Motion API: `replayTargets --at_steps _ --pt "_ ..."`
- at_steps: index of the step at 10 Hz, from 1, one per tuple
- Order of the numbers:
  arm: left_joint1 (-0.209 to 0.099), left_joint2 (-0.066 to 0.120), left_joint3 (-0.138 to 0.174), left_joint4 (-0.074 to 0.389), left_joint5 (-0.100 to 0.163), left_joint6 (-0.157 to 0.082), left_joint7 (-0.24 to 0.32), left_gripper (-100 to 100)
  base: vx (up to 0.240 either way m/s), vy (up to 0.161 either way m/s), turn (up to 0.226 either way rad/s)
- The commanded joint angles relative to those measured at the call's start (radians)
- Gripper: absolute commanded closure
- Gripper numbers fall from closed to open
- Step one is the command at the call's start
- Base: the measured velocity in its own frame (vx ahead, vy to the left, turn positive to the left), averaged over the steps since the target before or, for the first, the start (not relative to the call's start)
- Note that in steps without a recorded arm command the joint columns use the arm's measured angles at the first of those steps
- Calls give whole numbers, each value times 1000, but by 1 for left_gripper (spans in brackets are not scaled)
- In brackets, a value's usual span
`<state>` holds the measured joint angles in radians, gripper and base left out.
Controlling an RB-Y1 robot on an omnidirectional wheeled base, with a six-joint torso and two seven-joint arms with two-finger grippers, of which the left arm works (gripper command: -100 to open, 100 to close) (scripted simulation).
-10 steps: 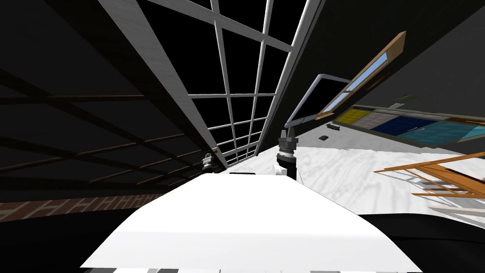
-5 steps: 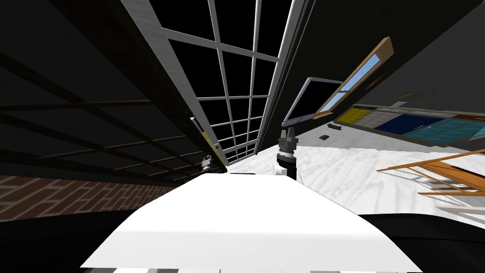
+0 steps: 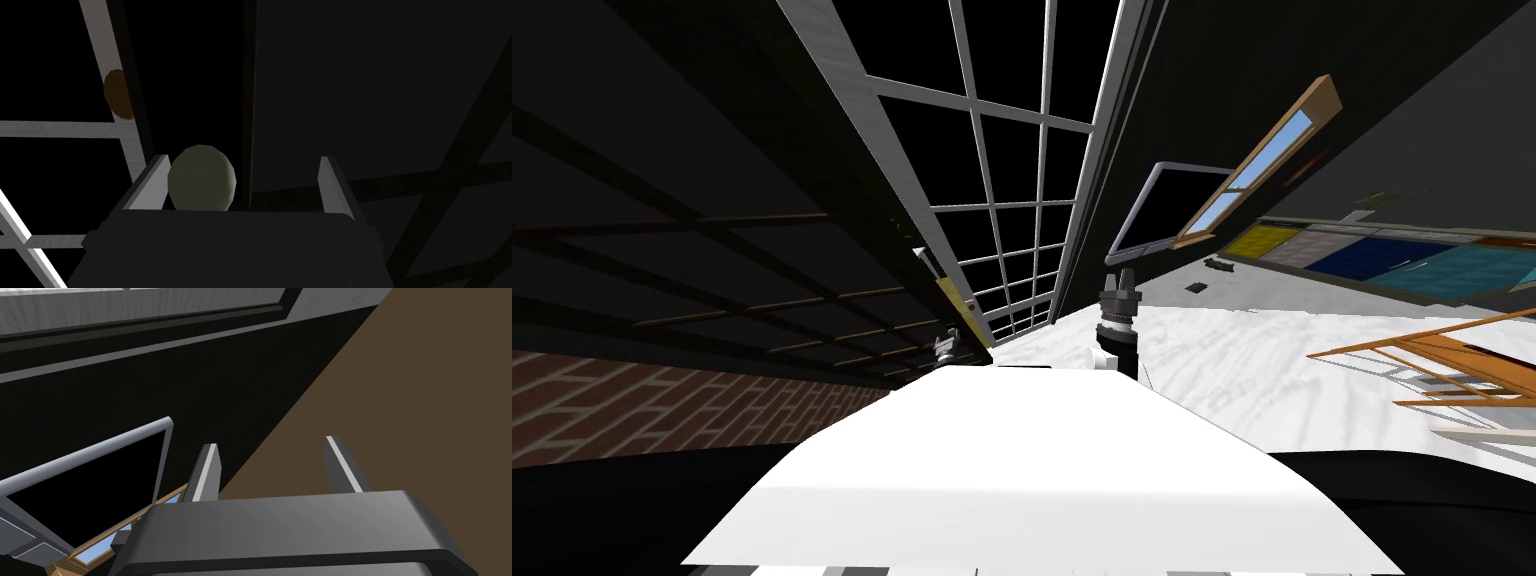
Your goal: Pull the door open
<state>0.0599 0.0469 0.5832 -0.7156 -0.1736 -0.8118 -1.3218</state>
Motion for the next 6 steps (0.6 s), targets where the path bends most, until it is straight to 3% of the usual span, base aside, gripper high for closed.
replayTargets --at_steps 1,4,6 --pt "28 11 14 -4 6 16 7 100 -31 -15 32" --pt "52 20 21 5 20 17 50 100 -68 -18 -3" --pt "52 20 21 5 20 17 50 100 -66 -13 6"
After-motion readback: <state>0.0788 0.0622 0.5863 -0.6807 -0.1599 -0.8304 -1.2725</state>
